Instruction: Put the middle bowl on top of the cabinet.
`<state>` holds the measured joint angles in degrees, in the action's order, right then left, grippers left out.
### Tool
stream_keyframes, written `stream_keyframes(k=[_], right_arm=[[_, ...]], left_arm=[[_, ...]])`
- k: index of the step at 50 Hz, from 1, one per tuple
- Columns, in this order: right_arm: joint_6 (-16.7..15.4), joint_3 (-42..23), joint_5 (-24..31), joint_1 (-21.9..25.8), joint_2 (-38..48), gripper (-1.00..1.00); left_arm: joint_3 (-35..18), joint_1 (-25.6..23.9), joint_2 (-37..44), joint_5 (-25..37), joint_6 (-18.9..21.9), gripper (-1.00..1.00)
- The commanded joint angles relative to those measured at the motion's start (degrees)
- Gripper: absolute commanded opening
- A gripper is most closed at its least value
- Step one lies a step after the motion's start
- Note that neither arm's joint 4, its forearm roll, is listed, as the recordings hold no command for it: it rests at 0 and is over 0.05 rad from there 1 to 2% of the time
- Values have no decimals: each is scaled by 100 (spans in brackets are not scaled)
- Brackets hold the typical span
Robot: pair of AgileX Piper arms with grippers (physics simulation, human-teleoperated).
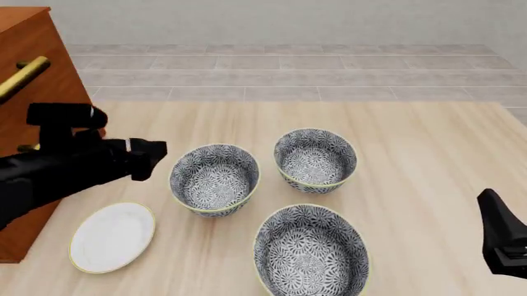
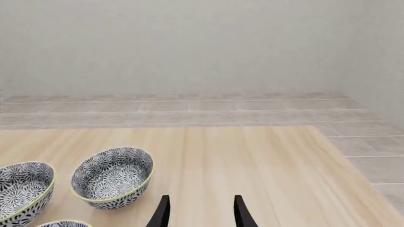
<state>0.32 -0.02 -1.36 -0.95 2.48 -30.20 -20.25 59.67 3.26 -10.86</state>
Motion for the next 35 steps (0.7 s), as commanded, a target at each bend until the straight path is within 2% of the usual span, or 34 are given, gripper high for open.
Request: stream_keyframes(k=[1, 3, 5, 21, 35], right_arm=[[18, 0, 3, 22, 4, 100], [18, 1, 11, 20, -1, 100], [22, 1, 23, 16, -10, 100], [10, 1, 42, 44, -9, 100], [-30, 0, -46, 44, 66, 100]], left_arm=[[-179, -197, 676, -30, -427, 100], [-204, -115, 725, -55, -352, 100], [-208, -157, 912, -96, -511, 100], [-238, -29, 1147, -162, -514, 100], [-254, -24, 1612, -406, -769, 100]])
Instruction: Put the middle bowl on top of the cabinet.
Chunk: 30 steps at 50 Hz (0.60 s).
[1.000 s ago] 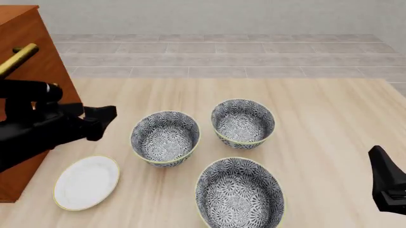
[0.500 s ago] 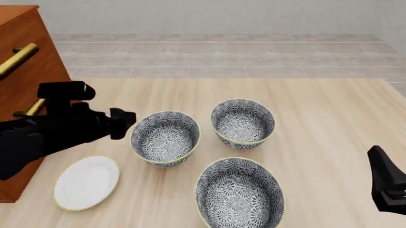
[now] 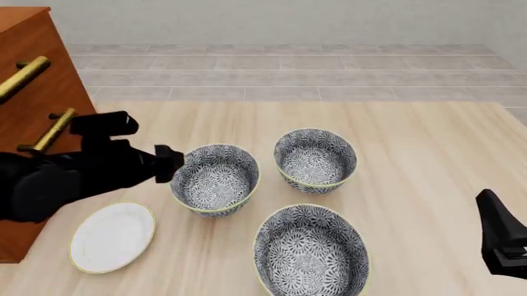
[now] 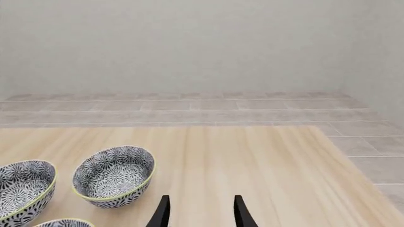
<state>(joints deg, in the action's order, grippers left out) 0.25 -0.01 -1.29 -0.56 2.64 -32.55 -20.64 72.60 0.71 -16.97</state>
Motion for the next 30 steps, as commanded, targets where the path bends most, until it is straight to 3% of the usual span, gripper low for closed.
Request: stream_keyframes(k=[1, 30], right_arm=[[-29, 0, -53, 9, 50, 100], [-44, 0, -52, 32, 75, 100]], left_arm=[[-19, 14, 342, -166, -173, 100], [159, -39, 1074, -684, -489, 100]])
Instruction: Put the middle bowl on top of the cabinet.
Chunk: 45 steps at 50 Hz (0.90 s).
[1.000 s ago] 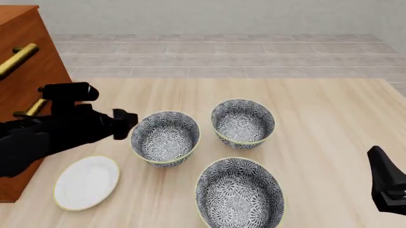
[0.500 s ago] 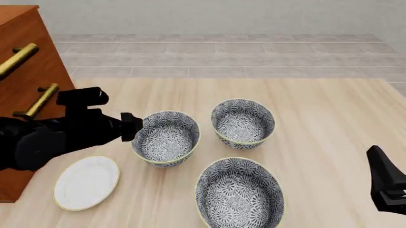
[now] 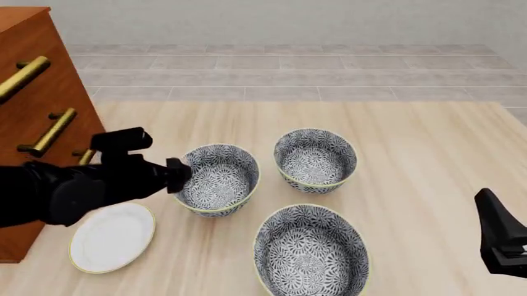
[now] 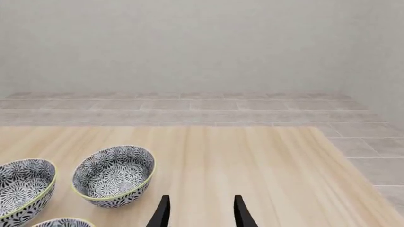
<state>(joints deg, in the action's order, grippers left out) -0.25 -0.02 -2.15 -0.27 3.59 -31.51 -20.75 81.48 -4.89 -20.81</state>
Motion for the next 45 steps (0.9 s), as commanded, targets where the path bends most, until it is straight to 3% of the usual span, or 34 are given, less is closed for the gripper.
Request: stream_keyframes(k=[1, 45], right_arm=[[8, 1, 39, 4, -22, 100], [25, 1, -10, 2, 63, 100]], left_arm=[[66, -58, 208, -143, -147, 100], [151, -192, 882, -642, -457, 100]])
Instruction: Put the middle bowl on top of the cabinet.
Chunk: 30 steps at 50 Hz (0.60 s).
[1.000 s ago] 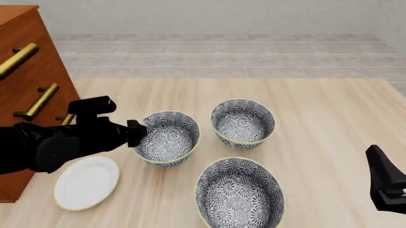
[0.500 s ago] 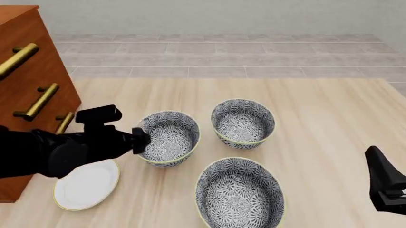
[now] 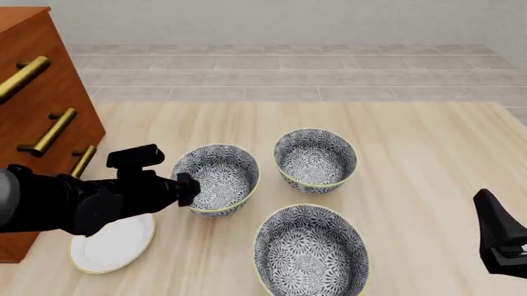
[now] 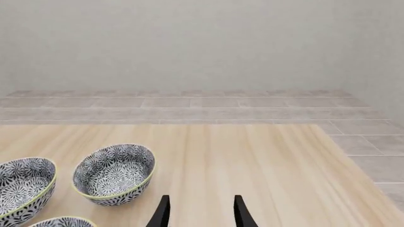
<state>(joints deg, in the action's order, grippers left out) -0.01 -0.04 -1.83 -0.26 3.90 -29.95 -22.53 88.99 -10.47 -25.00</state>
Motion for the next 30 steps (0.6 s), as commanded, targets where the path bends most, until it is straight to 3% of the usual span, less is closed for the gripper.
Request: stream_keyframes(k=[1, 19, 20, 30], right_arm=[[-1, 4, -40, 4, 27, 100], [-19, -1, -37, -2, 44, 100], [-20, -1, -32, 0, 36, 100], [-9, 0, 23, -22, -1, 100]], left_arm=[[-4, -25, 147, -97, -61, 100], [-33, -11, 366, -240, -79, 100], [-30, -9, 362, -242, -82, -100], [-26, 18, 224, -171, -34, -100]])
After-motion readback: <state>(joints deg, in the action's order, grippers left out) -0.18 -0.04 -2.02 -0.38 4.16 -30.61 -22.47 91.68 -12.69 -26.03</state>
